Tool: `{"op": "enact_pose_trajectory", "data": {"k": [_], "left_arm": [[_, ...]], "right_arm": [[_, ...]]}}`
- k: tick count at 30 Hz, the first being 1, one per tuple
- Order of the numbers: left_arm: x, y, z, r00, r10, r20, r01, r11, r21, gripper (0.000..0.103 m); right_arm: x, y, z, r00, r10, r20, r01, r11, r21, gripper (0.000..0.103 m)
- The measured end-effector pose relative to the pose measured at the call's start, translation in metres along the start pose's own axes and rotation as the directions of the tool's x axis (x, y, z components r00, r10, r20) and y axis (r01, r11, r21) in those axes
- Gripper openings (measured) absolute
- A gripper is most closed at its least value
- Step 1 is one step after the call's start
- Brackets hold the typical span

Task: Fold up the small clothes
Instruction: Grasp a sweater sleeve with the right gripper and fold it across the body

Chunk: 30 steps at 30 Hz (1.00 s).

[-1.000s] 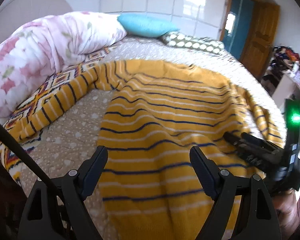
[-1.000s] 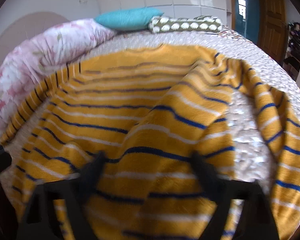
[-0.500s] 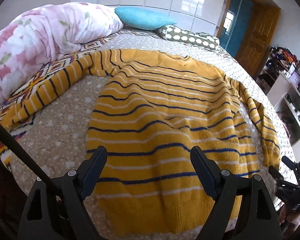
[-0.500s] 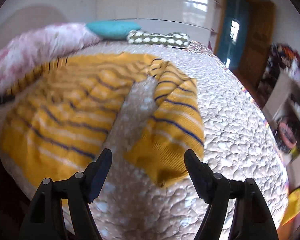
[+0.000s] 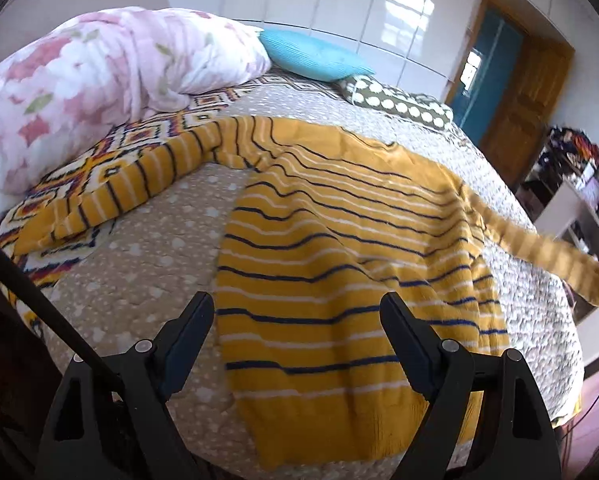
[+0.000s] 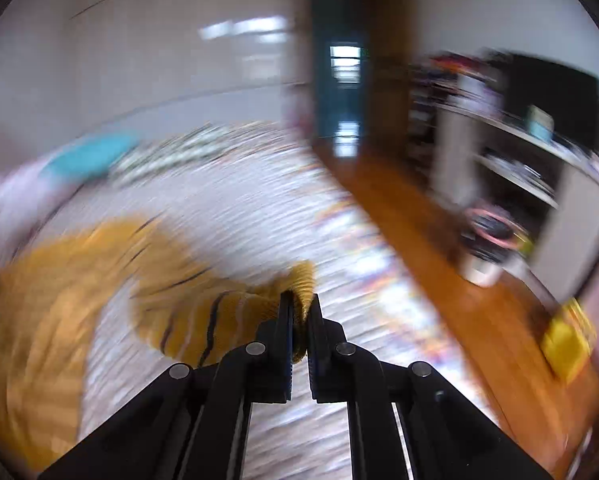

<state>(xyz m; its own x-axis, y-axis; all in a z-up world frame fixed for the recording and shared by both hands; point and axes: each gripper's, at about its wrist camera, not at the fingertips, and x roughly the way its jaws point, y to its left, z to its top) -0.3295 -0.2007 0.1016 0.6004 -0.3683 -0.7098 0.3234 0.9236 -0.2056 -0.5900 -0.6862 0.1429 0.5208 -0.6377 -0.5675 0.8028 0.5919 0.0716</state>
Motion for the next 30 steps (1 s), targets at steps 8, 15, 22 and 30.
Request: {"op": "enact_pose_trajectory", "data": {"k": [8,15,22,30], "left_arm": [[-0.007,-0.001,0.002,1.000,-0.029,0.007,0.029,0.999,0.015,0.084],[-0.018,0.010,0.000,0.999,-0.011,0.038,0.010,0.999,0.036,0.084],[-0.033,0.052,-0.003,0.996,0.020,0.092,-0.019,1.000,-0.010,0.084],[-0.050,0.116,-0.010,0.990,0.062,0.127,-0.048,0.993,-0.111,0.084]], "right_arm": [[0.030,-0.049,0.051,0.996,-0.028,-0.085,0.044,0.980,0.194,0.006],[0.053,0.118,0.048,0.921,0.338,-0.192,-0.310,0.937,0.161,0.006],[0.064,0.336,0.008,0.759,0.563,-0.327,-0.582,0.812,0.047,0.006],[0.098,0.515,-0.063,0.649,0.588,-0.483,-0.679,0.733,-0.021,0.006]]}}
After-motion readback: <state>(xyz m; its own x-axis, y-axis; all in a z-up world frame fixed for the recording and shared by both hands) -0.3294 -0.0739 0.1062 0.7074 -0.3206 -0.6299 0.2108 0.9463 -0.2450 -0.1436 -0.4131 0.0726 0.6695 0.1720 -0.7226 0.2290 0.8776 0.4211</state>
